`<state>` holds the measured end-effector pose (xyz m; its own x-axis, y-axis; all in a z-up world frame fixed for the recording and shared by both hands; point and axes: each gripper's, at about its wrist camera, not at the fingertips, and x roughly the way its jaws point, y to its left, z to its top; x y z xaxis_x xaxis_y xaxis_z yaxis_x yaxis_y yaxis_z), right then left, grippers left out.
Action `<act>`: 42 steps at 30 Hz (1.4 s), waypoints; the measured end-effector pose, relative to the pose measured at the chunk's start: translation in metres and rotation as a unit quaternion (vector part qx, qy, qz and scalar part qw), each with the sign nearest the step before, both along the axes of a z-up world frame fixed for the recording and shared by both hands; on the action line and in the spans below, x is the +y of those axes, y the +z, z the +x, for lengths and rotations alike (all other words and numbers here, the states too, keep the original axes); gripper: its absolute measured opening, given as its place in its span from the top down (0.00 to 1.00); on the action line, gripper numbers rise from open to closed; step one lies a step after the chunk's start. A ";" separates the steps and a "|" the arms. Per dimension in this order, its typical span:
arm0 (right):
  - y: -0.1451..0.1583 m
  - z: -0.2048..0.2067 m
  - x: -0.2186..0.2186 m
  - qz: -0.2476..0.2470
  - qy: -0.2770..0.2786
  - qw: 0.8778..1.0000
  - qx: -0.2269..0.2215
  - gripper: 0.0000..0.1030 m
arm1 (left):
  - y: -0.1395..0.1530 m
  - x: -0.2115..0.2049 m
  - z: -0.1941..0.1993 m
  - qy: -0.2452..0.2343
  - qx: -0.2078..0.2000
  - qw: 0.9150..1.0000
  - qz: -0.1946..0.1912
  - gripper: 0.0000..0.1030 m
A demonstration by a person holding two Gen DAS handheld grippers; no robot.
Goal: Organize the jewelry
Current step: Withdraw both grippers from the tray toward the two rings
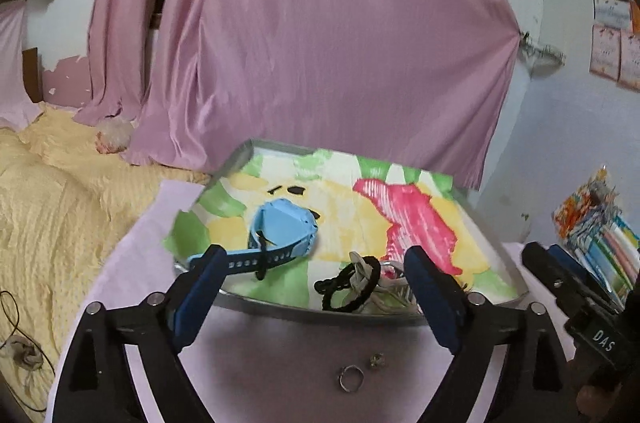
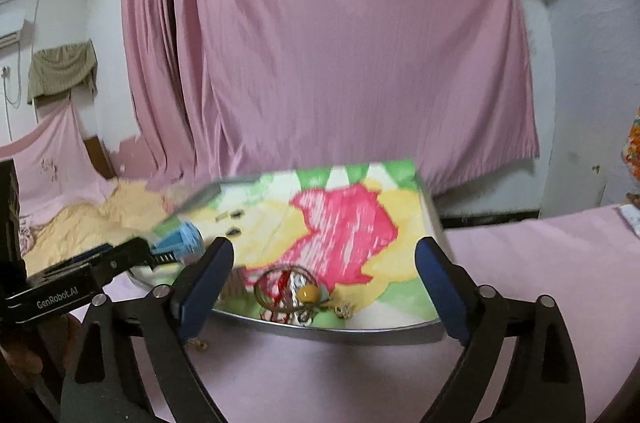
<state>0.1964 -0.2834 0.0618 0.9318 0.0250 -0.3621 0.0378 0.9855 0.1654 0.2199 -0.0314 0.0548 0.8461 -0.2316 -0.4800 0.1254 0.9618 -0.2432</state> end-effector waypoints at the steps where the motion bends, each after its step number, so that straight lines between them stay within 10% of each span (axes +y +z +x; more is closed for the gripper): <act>1: 0.003 -0.007 0.000 -0.002 -0.004 1.000 -0.014 0.11 | 0.002 0.002 -0.004 0.002 -0.005 1.000 -0.002 0.11; 21: 0.017 -0.088 0.024 -0.029 -0.001 0.995 -0.095 0.08 | 0.018 0.023 -0.083 0.032 -0.098 0.994 0.033 0.01; 42: -0.013 -0.058 0.022 -0.054 0.044 0.994 0.081 0.08 | -0.018 0.029 -0.074 -0.019 0.015 0.999 0.037 0.01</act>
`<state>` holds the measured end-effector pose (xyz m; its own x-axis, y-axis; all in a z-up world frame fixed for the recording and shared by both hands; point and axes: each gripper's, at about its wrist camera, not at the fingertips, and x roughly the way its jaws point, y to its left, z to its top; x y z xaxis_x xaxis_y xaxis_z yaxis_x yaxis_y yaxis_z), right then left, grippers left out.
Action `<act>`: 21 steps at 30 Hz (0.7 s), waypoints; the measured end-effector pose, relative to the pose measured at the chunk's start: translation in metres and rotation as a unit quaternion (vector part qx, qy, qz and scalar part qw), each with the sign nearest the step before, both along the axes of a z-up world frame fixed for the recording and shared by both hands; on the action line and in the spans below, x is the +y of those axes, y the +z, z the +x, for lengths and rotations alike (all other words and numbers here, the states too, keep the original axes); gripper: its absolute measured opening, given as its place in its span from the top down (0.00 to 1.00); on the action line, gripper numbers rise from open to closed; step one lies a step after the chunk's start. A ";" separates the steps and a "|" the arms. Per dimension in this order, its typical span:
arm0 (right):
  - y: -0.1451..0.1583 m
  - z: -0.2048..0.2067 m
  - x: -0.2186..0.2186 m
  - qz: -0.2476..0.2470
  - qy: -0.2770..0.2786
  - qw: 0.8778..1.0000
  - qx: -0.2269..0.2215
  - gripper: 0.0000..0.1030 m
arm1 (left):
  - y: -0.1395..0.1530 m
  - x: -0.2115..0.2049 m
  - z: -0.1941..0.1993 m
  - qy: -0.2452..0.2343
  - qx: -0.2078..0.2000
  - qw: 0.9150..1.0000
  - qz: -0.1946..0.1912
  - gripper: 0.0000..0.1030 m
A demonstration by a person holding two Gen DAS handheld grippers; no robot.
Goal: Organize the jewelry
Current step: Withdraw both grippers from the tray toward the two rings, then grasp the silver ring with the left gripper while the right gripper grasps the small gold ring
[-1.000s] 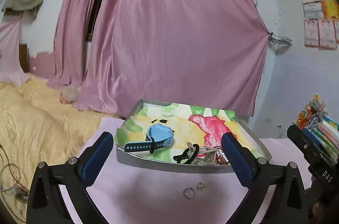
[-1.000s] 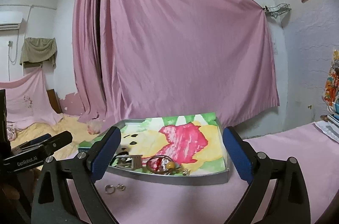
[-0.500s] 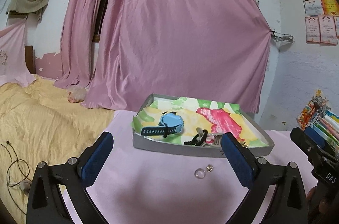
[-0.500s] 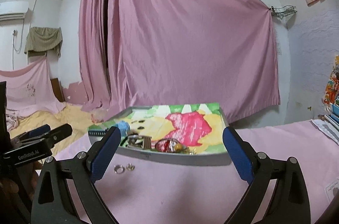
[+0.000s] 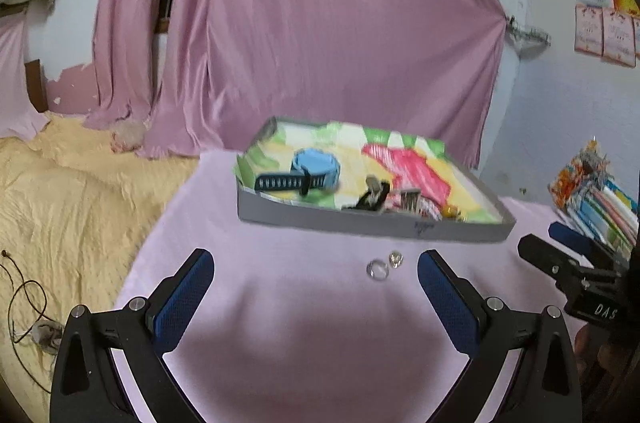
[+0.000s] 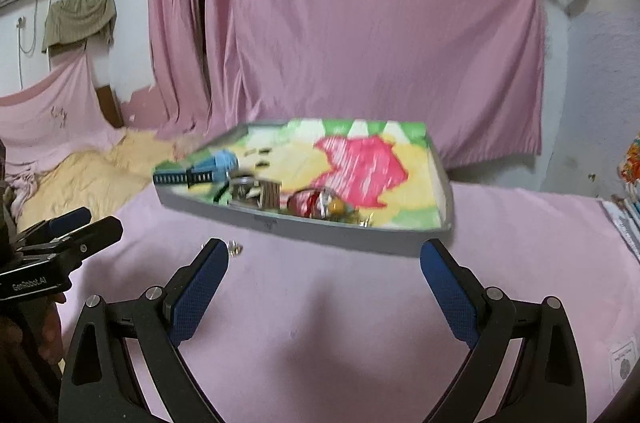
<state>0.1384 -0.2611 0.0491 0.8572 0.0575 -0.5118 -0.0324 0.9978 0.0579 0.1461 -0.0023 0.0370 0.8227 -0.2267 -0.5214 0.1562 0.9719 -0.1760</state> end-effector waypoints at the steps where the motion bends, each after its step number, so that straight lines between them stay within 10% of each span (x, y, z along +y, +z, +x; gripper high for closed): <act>1: -0.003 0.004 0.000 -0.004 0.004 1.000 0.015 0.08 | -0.002 -0.001 0.002 -0.004 0.008 1.000 0.003 0.01; 7: -0.024 0.027 0.003 -0.028 0.016 0.994 0.101 0.09 | -0.015 -0.009 0.020 -0.032 0.064 0.997 0.019 0.17; 21: -0.040 0.058 0.019 -0.016 0.078 0.983 0.163 0.48 | -0.028 -0.029 0.051 -0.088 0.135 0.987 0.027 0.59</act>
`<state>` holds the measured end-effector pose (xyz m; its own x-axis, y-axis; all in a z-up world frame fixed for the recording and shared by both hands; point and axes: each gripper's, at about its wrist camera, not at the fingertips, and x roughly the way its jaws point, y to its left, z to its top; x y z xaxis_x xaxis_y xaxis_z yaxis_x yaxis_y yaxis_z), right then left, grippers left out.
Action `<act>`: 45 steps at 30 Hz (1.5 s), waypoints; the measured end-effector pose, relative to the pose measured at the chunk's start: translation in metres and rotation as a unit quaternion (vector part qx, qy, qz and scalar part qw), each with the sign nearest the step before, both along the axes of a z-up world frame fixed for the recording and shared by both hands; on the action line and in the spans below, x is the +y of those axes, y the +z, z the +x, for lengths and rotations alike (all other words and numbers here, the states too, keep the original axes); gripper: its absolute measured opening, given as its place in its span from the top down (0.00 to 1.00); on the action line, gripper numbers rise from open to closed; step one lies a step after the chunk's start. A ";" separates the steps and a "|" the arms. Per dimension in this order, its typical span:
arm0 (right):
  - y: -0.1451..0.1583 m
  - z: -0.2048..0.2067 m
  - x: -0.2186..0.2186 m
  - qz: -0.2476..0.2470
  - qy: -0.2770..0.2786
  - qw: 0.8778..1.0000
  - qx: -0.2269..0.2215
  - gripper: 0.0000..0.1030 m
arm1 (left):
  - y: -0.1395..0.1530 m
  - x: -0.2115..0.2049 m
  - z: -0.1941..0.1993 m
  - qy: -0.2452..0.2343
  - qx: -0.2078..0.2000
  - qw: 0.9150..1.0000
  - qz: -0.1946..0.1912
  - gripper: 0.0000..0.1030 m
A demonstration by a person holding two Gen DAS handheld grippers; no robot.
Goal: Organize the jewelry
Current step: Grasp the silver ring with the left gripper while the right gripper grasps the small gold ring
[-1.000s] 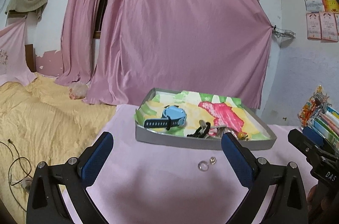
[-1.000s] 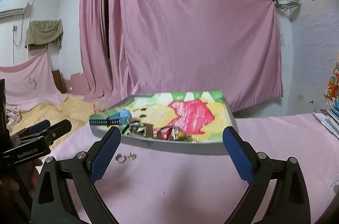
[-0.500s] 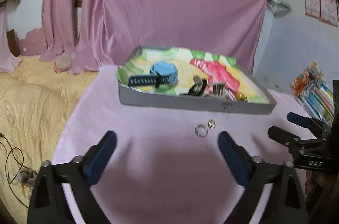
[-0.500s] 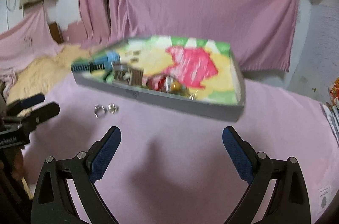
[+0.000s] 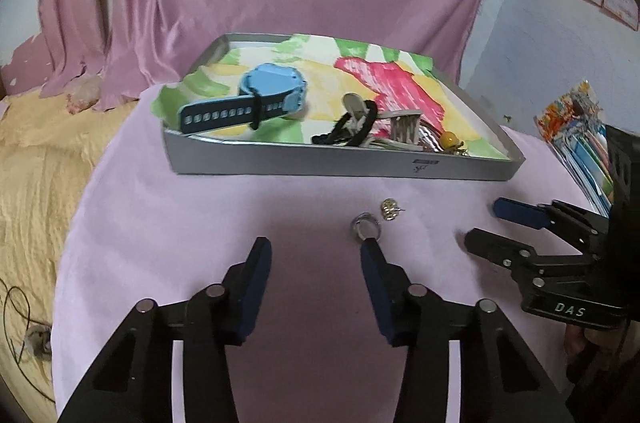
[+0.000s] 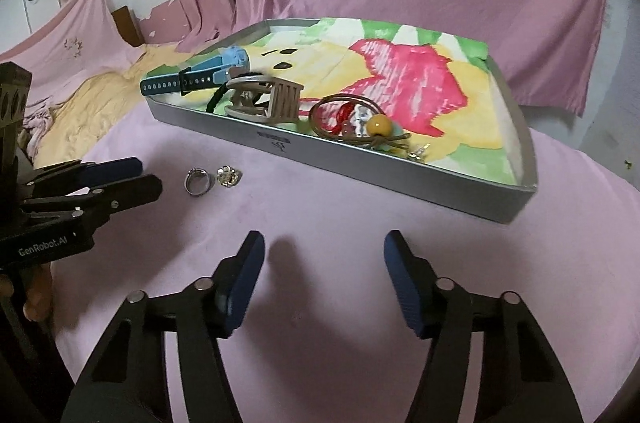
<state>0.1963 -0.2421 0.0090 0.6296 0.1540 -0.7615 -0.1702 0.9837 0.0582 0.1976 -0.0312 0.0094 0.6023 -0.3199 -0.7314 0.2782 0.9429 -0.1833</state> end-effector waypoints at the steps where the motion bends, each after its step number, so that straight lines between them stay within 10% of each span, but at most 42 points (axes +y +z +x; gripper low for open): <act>1: 0.000 0.002 0.001 0.001 0.002 1.000 0.001 0.48 | 0.001 -0.001 0.002 -0.003 0.001 1.000 0.000 0.59; 21: -0.002 0.014 0.006 0.024 0.015 1.000 0.011 0.52 | 0.000 -0.034 0.026 -0.031 0.023 0.998 0.058 0.94; 45: 0.000 0.037 0.054 0.012 0.060 0.998 0.010 0.66 | 0.000 0.007 0.031 0.037 0.032 0.998 0.030 0.95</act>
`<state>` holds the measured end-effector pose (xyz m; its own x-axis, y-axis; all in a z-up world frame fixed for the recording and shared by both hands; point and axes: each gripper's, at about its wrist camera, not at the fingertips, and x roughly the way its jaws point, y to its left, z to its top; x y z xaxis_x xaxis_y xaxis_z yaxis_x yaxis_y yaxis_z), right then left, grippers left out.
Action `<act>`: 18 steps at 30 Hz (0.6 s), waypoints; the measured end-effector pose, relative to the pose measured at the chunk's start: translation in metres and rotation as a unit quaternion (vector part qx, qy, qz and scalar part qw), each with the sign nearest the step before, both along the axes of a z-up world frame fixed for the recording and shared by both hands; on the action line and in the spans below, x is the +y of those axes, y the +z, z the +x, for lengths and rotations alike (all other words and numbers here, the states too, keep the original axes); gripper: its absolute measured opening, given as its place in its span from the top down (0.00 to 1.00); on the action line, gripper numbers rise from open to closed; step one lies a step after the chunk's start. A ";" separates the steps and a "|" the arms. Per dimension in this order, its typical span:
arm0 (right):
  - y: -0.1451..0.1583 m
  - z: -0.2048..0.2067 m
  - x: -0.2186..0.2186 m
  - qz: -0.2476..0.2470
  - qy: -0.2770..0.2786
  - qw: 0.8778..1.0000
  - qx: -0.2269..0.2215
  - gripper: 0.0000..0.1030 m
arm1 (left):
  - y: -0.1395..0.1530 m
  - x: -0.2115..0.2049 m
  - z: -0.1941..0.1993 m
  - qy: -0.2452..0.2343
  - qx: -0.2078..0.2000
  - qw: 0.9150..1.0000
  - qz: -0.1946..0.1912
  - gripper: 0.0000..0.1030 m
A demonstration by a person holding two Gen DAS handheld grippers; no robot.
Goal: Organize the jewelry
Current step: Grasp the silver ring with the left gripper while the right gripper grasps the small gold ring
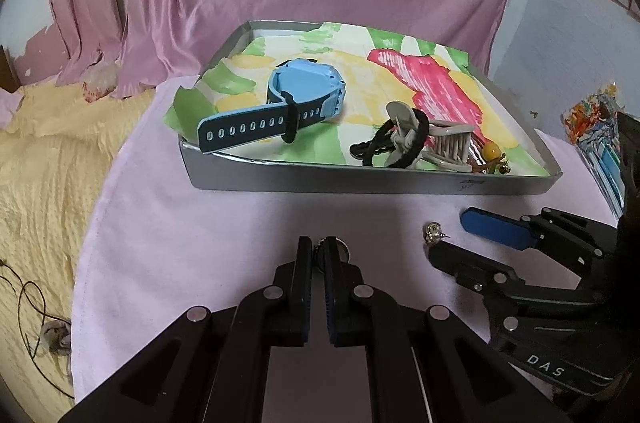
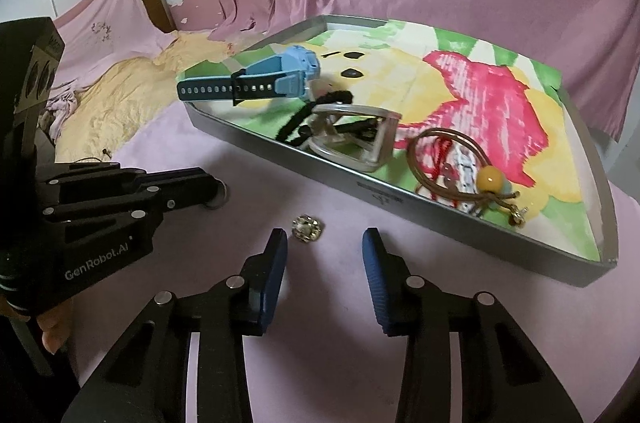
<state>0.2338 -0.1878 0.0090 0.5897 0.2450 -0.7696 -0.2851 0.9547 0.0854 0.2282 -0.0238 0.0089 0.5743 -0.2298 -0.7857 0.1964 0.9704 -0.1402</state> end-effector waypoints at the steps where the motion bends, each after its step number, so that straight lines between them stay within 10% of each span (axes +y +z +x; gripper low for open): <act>1: 0.000 0.001 0.002 -0.001 0.001 1.000 0.000 0.66 | 0.000 0.001 0.000 0.002 0.000 1.000 -0.002 0.95; 9: 0.000 0.005 0.006 0.005 -0.009 1.000 -0.002 0.88 | 0.001 0.014 -0.001 0.025 -0.002 1.000 -0.019 0.95; 18: 0.003 -0.004 -0.007 0.056 -0.027 0.998 -0.010 0.88 | 0.009 0.013 -0.010 0.022 -0.027 0.998 -0.045 0.95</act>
<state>0.2296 -0.1950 0.0117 0.6190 0.2961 -0.7275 -0.2363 0.9535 0.1870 0.2182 -0.0110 0.0184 0.6259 -0.2709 -0.7313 0.1628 0.9625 -0.2172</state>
